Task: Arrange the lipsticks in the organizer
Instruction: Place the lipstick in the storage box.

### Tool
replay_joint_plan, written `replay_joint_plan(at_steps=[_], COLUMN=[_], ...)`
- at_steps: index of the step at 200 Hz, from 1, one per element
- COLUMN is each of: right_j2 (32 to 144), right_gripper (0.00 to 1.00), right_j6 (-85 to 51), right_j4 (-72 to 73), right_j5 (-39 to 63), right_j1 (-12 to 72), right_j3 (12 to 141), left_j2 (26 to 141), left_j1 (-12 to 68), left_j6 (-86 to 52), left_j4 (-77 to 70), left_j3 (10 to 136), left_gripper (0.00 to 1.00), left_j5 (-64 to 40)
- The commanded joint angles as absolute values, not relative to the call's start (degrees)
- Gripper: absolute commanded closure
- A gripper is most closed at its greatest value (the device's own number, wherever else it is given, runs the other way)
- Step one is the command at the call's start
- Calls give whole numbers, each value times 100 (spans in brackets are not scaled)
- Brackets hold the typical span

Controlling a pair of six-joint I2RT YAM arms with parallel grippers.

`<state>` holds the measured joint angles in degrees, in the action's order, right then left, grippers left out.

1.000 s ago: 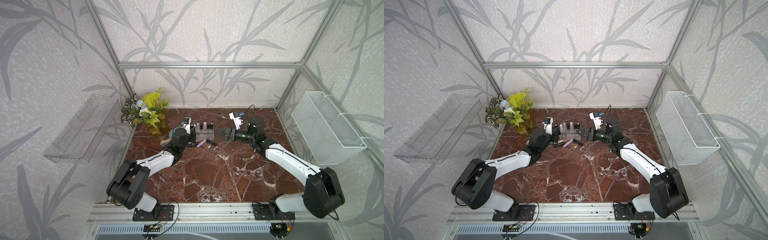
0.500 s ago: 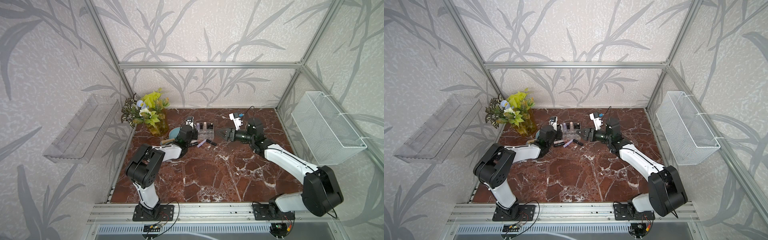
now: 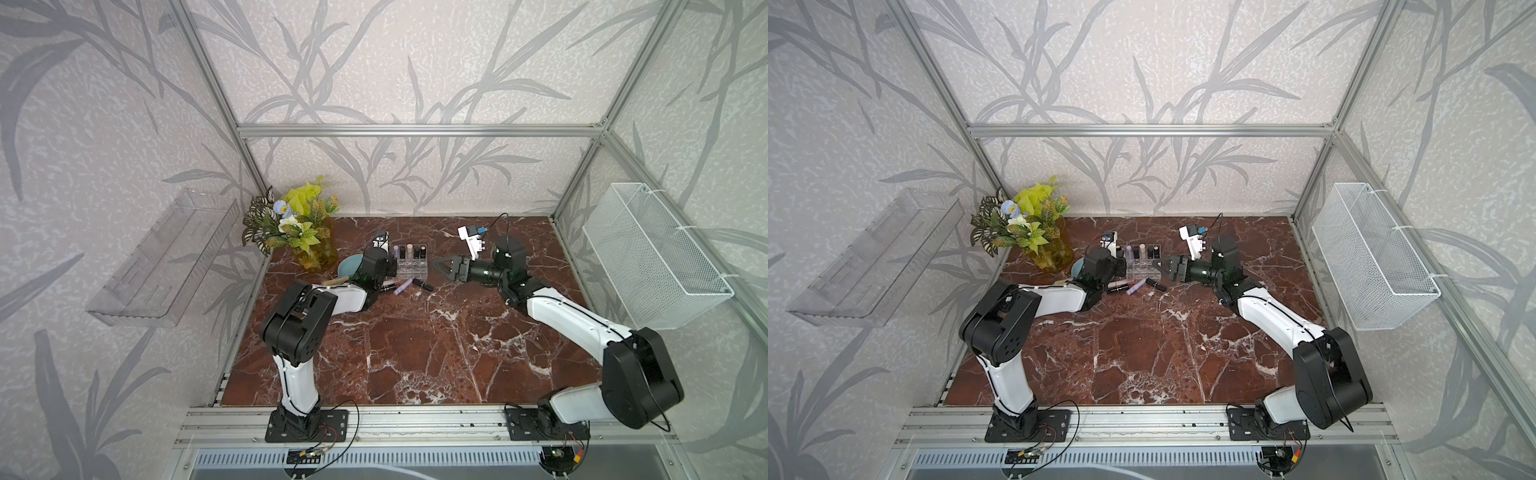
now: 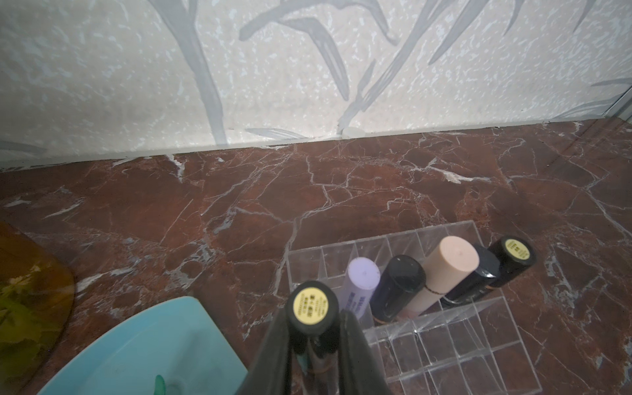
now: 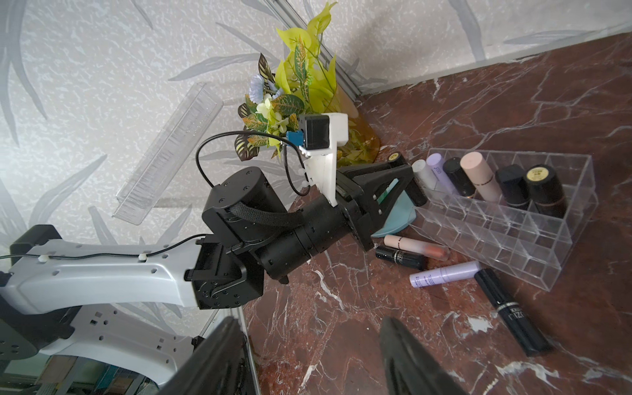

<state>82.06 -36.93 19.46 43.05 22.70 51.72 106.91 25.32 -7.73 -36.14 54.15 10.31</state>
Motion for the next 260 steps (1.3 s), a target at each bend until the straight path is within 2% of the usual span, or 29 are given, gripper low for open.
replay_joint_plan(at_steps=[1, 115, 150, 184, 216, 260], right_j2=[8227, 8216, 8210, 8209, 8120, 7954], right_gripper=[32, 32, 32, 32, 32, 33], right_j6=[-3784, -3823, -3843, -3736, -3110, -2033], right_j4=[2214, 2249, 2268, 2124, 1216, -460], right_j5=[4411, 4500, 4523, 4511, 4196, 3219], right_j1=[2241, 2187, 2179, 2179, 2180, 2194], right_j3=[5125, 5093, 5080, 5110, 5276, 5608], left_j2=[10821, 10925, 10961, 10902, 10572, 9707], left_j1=[2476, 2479, 2479, 2487, 2546, 2732], left_j6=[-837, -845, -846, -831, -804, -794], left_j4=[-3553, -3411, -3341, -3373, -3504, -3727], left_j3=[5632, 5761, 5813, 5771, 5555, 4970], left_gripper=[96, 93, 89, 72, 53, 46], left_j5=[942, 802, 751, 703, 653, 867])
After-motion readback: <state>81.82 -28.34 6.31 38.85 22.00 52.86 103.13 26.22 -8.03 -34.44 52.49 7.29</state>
